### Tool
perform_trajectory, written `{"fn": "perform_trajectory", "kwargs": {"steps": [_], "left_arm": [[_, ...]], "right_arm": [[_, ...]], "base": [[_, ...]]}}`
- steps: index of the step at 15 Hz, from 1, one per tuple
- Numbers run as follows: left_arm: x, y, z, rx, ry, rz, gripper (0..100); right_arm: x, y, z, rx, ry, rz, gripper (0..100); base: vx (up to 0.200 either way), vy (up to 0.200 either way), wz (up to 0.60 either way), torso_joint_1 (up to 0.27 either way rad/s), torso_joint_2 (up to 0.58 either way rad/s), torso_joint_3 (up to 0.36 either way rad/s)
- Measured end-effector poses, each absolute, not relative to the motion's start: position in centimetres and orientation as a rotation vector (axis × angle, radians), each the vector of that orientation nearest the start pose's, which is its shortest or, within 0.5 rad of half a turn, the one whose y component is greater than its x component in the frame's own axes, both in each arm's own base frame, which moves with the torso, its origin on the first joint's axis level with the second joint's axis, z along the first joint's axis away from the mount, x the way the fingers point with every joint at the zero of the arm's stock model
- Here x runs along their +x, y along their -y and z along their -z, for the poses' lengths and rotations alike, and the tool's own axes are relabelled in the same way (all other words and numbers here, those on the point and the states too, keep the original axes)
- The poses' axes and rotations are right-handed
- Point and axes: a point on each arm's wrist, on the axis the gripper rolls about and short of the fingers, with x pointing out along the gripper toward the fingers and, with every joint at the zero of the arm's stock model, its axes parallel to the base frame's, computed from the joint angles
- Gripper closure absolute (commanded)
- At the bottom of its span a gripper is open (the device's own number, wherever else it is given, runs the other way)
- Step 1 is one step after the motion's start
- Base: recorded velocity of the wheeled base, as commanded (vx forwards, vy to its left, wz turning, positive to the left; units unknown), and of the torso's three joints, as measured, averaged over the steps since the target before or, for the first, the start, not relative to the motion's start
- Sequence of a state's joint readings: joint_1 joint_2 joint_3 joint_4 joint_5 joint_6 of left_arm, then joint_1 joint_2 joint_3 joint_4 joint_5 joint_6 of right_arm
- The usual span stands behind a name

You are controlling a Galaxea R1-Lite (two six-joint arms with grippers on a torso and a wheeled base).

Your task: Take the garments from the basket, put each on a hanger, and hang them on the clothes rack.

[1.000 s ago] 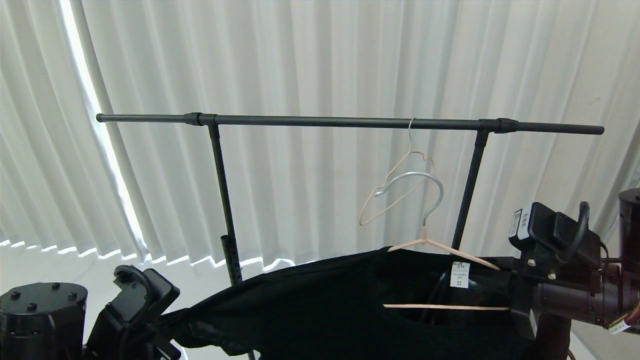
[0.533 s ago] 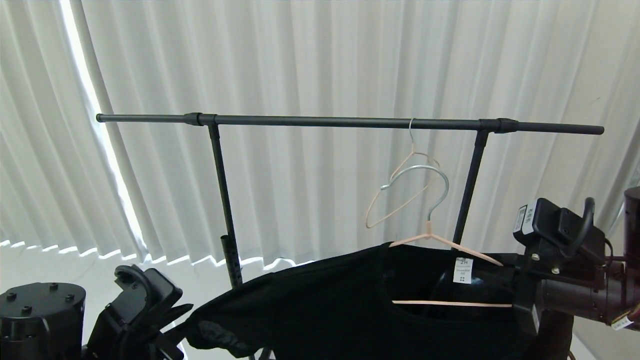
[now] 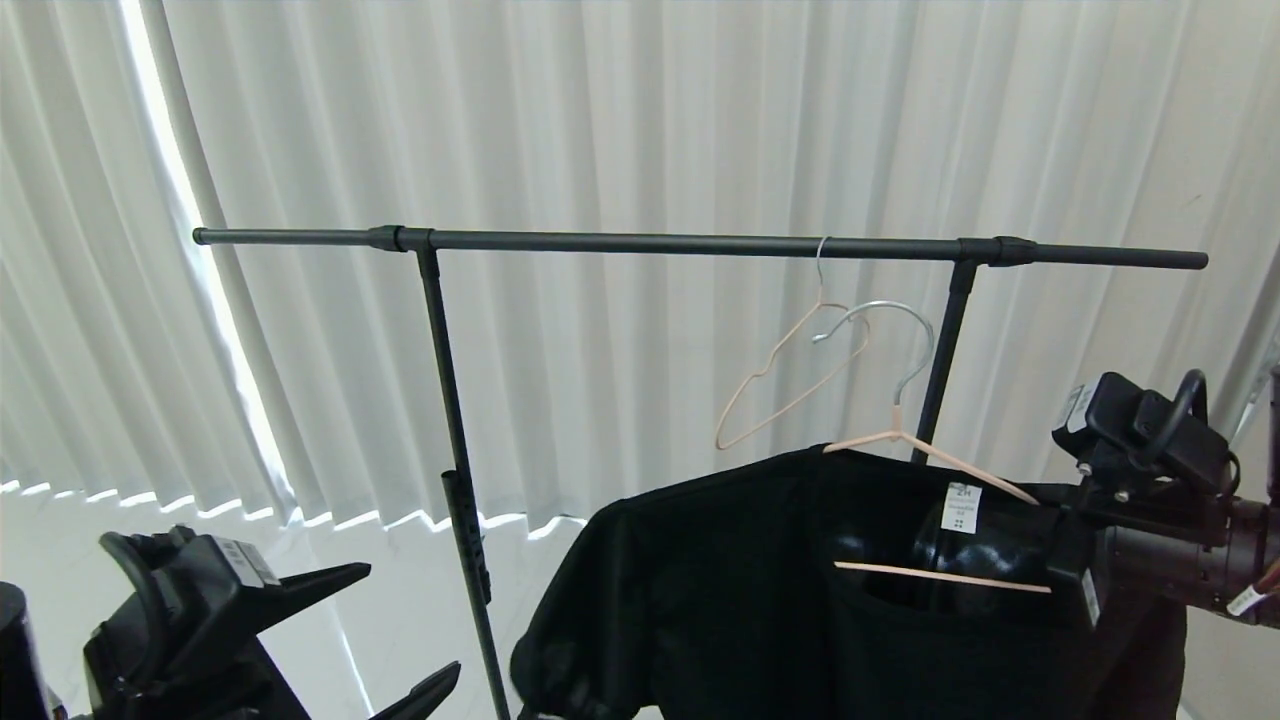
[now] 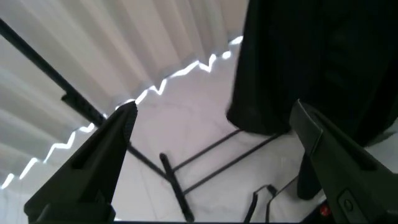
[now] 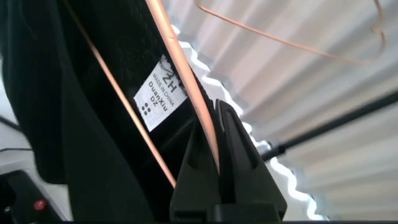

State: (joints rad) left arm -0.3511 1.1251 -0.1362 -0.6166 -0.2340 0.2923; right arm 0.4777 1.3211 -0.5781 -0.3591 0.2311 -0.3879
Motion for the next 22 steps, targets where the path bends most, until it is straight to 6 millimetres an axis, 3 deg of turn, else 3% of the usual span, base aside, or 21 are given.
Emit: {"fn": "perform_trajectory", "kwargs": {"steps": [5,9,11,14,22], "left_arm": [[11.1,4.6,-15.4,0.227,-0.175,0.603,0],[13.3,4.5,-17.5,0.287,-0.125,0.473,0],[14.8,4.4,-17.8,0.400,-0.138,0.352,0],[16.0,4.5,-17.8,0.422,-0.166,0.320,0],[16.6,4.7,-17.5,0.425,-0.188,0.323,0]], "right_arm": [[18.2,-7.7,-18.3,-0.401,-0.296,-0.666,100],[18.2,-7.3,-17.9,-0.405,-0.324,-0.632,100],[18.2,-7.3,-17.8,-0.406,-0.331,-0.629,100],[18.2,-7.2,-17.8,-0.411,-0.335,-0.609,100],[18.2,-7.2,-17.6,-0.412,-0.343,-0.610,100]], "base": [[0.000,0.000,0.00,0.000,0.00,0.000],[0.000,0.000,0.00,0.000,0.00,0.000],[0.000,0.000,0.00,0.000,0.00,0.000],[0.000,0.133,0.00,0.003,0.00,0.002],[0.000,0.200,0.00,0.004,0.00,0.002]]}}
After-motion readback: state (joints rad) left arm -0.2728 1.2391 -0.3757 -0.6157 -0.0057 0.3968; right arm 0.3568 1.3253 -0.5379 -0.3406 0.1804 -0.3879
